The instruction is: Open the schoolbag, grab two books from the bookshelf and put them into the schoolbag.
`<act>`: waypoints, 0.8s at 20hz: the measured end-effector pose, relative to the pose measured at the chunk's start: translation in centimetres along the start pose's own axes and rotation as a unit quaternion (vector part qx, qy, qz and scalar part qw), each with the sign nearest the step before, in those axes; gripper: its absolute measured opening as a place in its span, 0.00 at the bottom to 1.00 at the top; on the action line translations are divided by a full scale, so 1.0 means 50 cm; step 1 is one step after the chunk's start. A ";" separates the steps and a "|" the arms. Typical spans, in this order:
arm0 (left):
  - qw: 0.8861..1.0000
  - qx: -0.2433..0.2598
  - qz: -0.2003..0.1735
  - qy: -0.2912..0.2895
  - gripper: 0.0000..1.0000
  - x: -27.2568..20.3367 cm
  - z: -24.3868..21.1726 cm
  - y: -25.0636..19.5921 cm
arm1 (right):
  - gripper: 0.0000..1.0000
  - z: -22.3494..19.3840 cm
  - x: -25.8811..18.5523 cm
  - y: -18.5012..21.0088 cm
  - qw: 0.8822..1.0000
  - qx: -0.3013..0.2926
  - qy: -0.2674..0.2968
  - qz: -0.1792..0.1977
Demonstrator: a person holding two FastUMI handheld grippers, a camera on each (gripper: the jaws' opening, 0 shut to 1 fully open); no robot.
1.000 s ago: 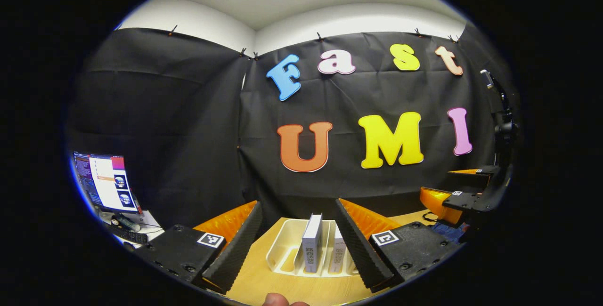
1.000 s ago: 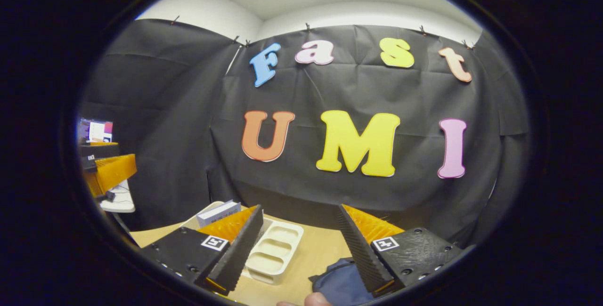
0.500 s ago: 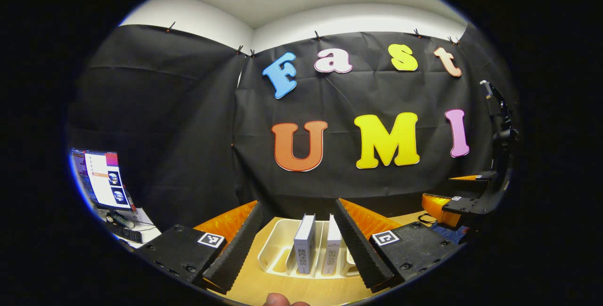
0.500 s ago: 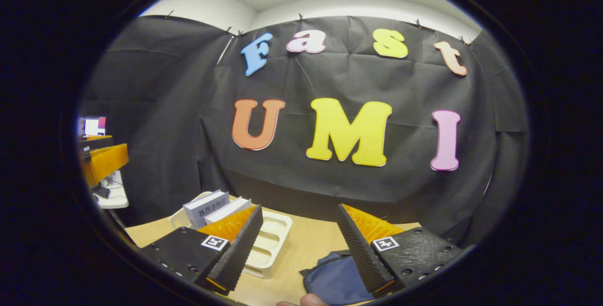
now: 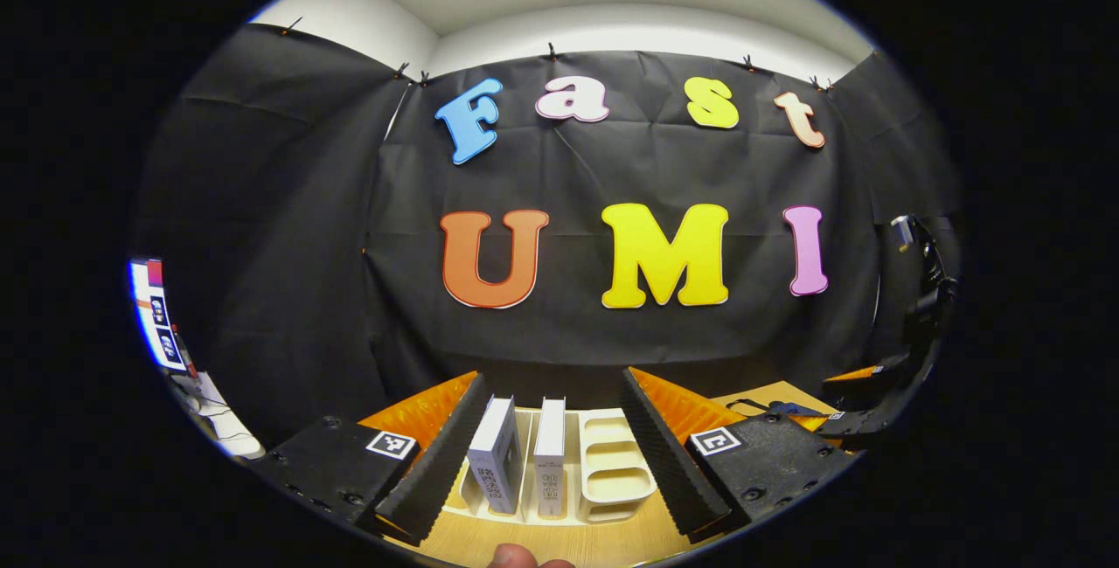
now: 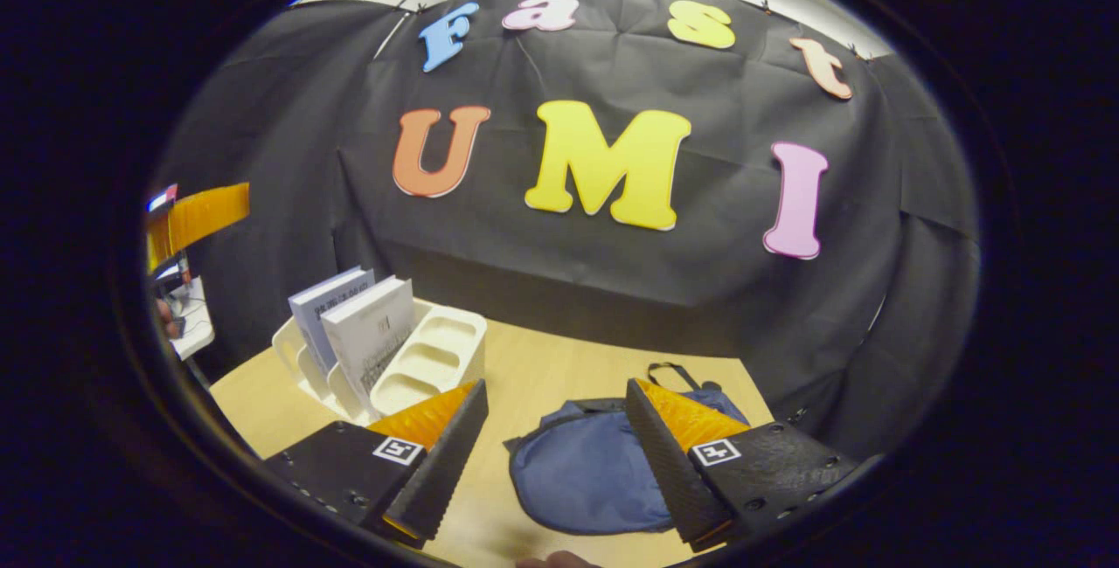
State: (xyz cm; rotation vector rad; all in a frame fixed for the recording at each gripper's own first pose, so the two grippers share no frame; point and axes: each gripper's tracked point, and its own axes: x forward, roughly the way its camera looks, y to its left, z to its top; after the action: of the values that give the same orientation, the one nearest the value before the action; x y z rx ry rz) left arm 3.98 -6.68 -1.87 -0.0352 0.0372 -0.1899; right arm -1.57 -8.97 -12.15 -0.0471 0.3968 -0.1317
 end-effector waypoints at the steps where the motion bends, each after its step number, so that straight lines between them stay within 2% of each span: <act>1: 1.000 0.003 -0.002 0.004 0.98 0.000 -0.004 0.000 | 0.95 -0.025 0.013 0.006 1.000 -0.008 0.021 0.005; 4: 1.000 0.013 -0.006 0.003 0.98 -0.010 -0.002 0.003 | 0.98 -0.127 0.056 0.040 0.994 -0.031 0.105 0.030; 5: 1.000 0.016 -0.001 0.006 0.98 -0.014 -0.008 0.010 | 0.95 -0.164 0.068 0.048 0.989 -0.039 0.136 0.038; 9: 1.000 0.012 0.018 0.020 0.98 -0.050 -0.029 0.038 | 0.96 -0.295 0.110 0.071 0.968 -0.081 0.235 0.038; 12: 0.999 0.018 0.022 0.044 0.97 -0.072 -0.060 0.050 | 0.99 -0.367 0.130 0.081 0.952 -0.112 0.282 0.039; 16: 0.997 0.025 0.025 0.062 0.98 -0.099 -0.076 0.063 | 0.96 -0.419 0.158 0.078 0.933 -0.133 0.334 0.014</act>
State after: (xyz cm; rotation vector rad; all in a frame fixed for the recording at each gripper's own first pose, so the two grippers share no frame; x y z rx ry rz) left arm -0.42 -2.78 -5.64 0.0275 0.1576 -0.1437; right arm -2.02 -6.60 -34.73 -0.2691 1.0960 -0.0616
